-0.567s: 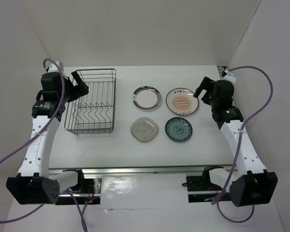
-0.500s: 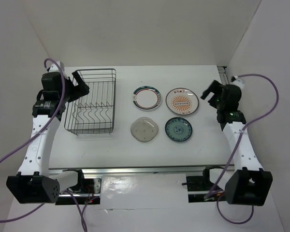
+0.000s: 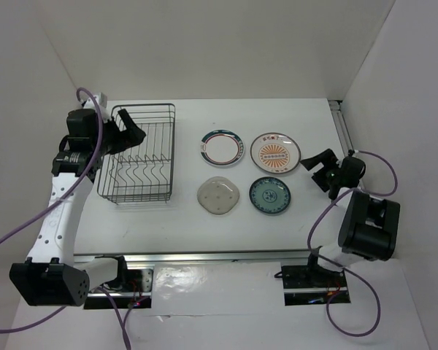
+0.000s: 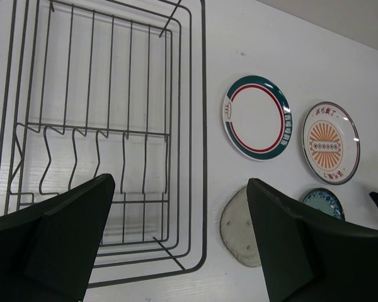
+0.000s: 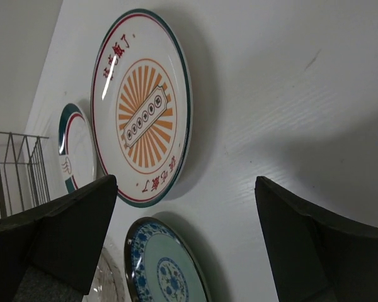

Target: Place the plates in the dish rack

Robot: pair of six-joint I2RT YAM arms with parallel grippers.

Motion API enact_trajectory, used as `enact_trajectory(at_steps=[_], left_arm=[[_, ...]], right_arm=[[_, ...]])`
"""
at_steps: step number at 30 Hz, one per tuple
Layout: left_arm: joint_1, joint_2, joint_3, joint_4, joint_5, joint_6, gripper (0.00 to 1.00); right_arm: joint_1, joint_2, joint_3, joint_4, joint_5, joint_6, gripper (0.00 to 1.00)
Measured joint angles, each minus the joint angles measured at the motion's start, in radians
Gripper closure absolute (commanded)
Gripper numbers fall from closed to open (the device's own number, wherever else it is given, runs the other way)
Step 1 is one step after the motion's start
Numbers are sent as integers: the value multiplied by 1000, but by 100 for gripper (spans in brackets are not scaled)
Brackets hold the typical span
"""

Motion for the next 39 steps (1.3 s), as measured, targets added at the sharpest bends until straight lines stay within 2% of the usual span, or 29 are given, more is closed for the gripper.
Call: enact_trajectory(at_steps=[2,6,9,12,14,16,19,22,23,24,25,34,39], left_arm=[[0,0,-2,5,24,1,0],[0,-5,-13,34,66,4,0],[0,-6,-21,48,94,8,0],[0,-8,-27,60,125,20,0],[0,-8,-31,69,151,22,0],[0,-7,-34,78,175,22,0],[0,-5,-38,92,201,22,0],[0,0,-39,93,212,22,0],[0,0,-39,93,214,22,0],[0,0,-39,93,217,22,0],[0,0,-39,93,218,22,0],[0,15,-40,108,261,21,0],[0,65,-61,159,388,10,0]], right_arm=[[8,71,-6,78,-33,16,7],[29,220,-6,255,-101,58,7],[61,275,28,312,-109,63,8],[105,325,82,321,-91,54,16],[125,362,111,334,-80,50,25],[142,395,138,342,-64,50,29],[158,415,165,335,-12,48,41],[170,422,170,314,40,43,64],[171,425,171,305,55,44,73],[171,429,175,296,72,45,89],[171,435,179,290,85,43,100],[175,443,212,249,143,159,100],[225,292,204,134,360,195,100]])
